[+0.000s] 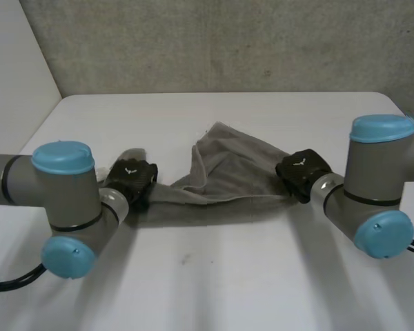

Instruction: Fold the towel.

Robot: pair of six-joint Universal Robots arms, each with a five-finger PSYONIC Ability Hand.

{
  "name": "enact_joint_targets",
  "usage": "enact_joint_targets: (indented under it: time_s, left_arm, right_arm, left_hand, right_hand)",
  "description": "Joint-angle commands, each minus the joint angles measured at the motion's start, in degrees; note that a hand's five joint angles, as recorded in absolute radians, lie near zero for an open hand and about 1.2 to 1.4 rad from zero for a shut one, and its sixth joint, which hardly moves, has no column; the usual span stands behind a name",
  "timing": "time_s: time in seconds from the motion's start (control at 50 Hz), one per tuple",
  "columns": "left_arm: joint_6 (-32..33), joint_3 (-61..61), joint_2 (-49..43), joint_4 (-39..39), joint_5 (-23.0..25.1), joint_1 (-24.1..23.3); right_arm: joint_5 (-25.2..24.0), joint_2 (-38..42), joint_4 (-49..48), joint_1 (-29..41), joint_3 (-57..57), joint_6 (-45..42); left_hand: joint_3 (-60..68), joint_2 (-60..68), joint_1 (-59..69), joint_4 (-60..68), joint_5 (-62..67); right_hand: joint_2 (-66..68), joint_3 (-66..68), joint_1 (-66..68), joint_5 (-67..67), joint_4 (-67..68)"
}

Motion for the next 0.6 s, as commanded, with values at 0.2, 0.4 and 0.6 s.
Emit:
enact_joint_targets:
  time_s: [0.2,0.4,0.6]
  left_arm:
    - [1.07,-3.53,18.06,-7.03,0.75,1.31]
    - [10.65,2.45,14.13,-10.36,6.80,6.32]
    - [11.45,8.61,5.76,-18.11,10.51,8.52]
  right_arm:
    - [-0.85,-11.81,-2.65,-4.46,13.64,0.33]
    - [-0.85,-11.02,-5.20,-5.43,15.75,-0.02]
    - [-0.85,-10.67,-5.47,-5.43,16.36,-0.11]
  left_hand:
    - [-11.32,-11.26,-11.22,-11.25,-11.45]
    - [-10.15,-10.09,-10.05,-10.08,-10.28]
    - [-9.31,-9.25,-9.20,-9.24,-9.44]
  right_hand:
    - [4.90,2.03,7.81,7.11,2.17]
    - [4.90,2.03,7.81,7.11,2.17]
    - [4.90,2.03,7.81,7.11,2.17]
